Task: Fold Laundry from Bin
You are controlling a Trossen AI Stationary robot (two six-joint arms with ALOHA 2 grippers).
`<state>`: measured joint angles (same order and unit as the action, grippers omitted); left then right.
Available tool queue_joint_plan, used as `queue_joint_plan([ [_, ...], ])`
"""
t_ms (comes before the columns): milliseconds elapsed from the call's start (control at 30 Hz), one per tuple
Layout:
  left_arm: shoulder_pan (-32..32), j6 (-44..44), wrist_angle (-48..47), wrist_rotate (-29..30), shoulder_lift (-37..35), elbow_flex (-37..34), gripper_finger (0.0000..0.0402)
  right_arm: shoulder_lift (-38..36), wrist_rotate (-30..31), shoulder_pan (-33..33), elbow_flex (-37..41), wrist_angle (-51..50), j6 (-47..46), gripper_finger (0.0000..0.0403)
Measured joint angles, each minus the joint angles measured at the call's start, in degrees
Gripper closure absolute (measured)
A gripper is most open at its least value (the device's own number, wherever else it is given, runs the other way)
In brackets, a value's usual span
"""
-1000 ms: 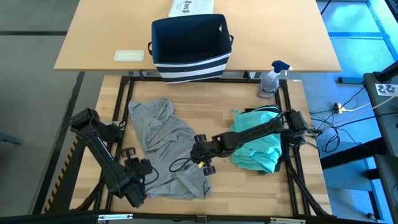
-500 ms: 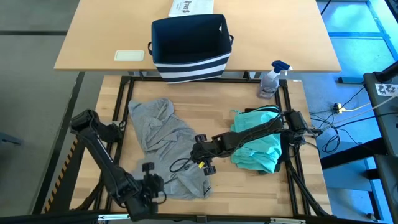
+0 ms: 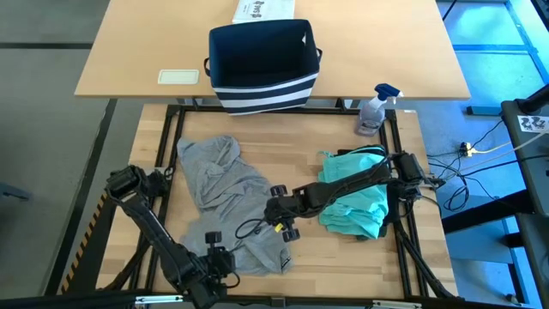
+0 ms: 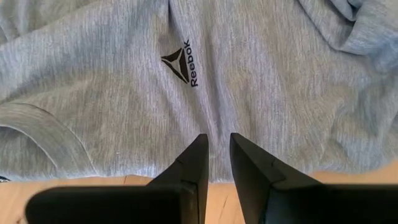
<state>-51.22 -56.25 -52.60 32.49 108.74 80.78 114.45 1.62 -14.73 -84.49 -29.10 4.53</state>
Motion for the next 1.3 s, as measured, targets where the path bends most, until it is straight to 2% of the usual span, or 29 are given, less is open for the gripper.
queue_joint_plan([
  [200,-1.2,0.9,-0.1,4.7,0.1,0.0,0.0308,0.0,0.8,-0.7,0.0,0.0,0.1,0.0337],
  [467,-1.7,-0.5,1.4,4.2,0.0,-3.2,0.0308,0.0,0.7,-0.6,0.0,-0.1,0.2,0.0337],
  [633,-1.6,-2.1,7.2,1.8,-0.8,-8.3,0.0308,0.0,0.3,-0.7,0.0,-0.4,-0.2,0.0337],
  [900,-0.4,-2.1,16.5,3.0,-8.6,-16.6,0.0308,0.0,0.3,-0.6,0.0,-0.3,0.2,0.0337],
  [1000,0.3,-2.1,20.1,3.3,-9.4,-18.4,0.0308,0.0,0.3,-0.7,0.0,-0.2,0.2,0.0337],
  [1300,3.5,3.3,28.4,-3.4,-9.2,-20.7,0.0308,-0.7,0.8,-0.7,0.1,-1.4,0.0,0.0337],
])
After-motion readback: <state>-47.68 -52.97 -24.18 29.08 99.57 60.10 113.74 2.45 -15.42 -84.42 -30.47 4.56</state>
